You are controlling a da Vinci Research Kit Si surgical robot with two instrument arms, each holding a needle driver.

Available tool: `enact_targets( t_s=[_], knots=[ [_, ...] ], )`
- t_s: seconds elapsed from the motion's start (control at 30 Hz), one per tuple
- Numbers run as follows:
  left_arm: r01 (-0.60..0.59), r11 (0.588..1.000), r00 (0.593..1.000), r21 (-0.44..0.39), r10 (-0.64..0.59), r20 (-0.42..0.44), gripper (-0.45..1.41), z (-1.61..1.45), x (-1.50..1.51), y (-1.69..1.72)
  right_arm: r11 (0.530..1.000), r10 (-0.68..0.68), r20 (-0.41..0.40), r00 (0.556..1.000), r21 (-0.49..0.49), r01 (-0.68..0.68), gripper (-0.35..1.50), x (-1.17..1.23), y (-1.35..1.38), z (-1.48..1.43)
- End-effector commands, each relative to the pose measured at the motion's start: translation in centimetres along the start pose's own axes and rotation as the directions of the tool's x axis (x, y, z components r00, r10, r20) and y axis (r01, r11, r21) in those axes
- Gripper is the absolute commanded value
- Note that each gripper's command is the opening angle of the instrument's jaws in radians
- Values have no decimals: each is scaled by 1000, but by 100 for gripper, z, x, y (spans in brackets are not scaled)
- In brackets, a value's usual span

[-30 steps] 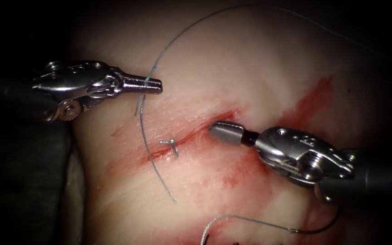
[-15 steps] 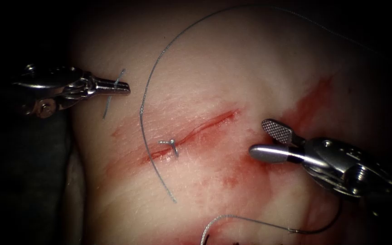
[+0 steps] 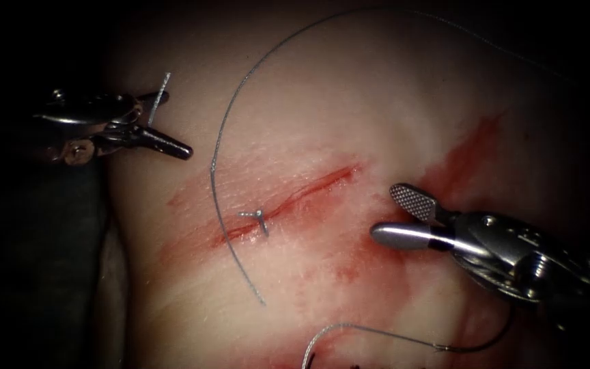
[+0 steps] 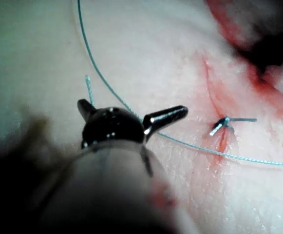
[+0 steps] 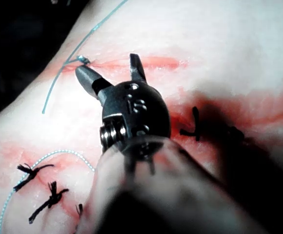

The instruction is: Wound Closure

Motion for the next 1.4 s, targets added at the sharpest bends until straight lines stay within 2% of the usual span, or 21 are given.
enact_targets(
  t_s=[0.03, 0.13, 0.2, 0.33, 0.43, 0.57, 0.9, 1.2, 1.4],
  knots=[
    [-51, 999, 999, 1, 51, 3, 140, 9, -1, 1, 1000, -1, -1, 1000, 2, 1, 106, -3, -2, 8],
    [-131, 991, 991, -22, 131, -12, 140, 20, 6, 6, 1000, -1, -1, 1000, 2, 1, 108, -3, -3, 8],
    [-147, 987, 989, -67, 145, -30, 140, 30, 10, 9, 1000, -1, -1, 1000, 2, 1, 108, -3, -3, 8],
    [-198, 968, 974, -153, 177, -139, 138, 48, 21, 13, 1000, -1, -1, 1000, 1, 1, 108, -3, -5, 8],
    [-274, 949, 955, -158, 248, -164, 138, 57, 28, 12, 1000, -1, -2, 1000, 1, 1, 110, -4, -7, 9],
    [-304, 938, 946, -165, 276, -170, 140, 66, 25, 10, 1000, -1, 1, 1000, 5, 1, 110, -4, -9, 9],
    [-345, 924, 934, -166, 321, -157, 140, 78, 10, -8, 1000, -1, 4, 1000, 10, 1, 110, -6, -14, 9],
    [-349, 929, 937, -125, 347, -40, 140, 78, -6, -29, 1000, 5, 6, 1000, 12, -5, 111, -6, -17, 9],
    [-334, 941, 941, -59, 337, 40, 140, 64, -8, -36, 1000, 5, 6, 1000, 13, -5, 113, -7, -18, 9]
  ],
)
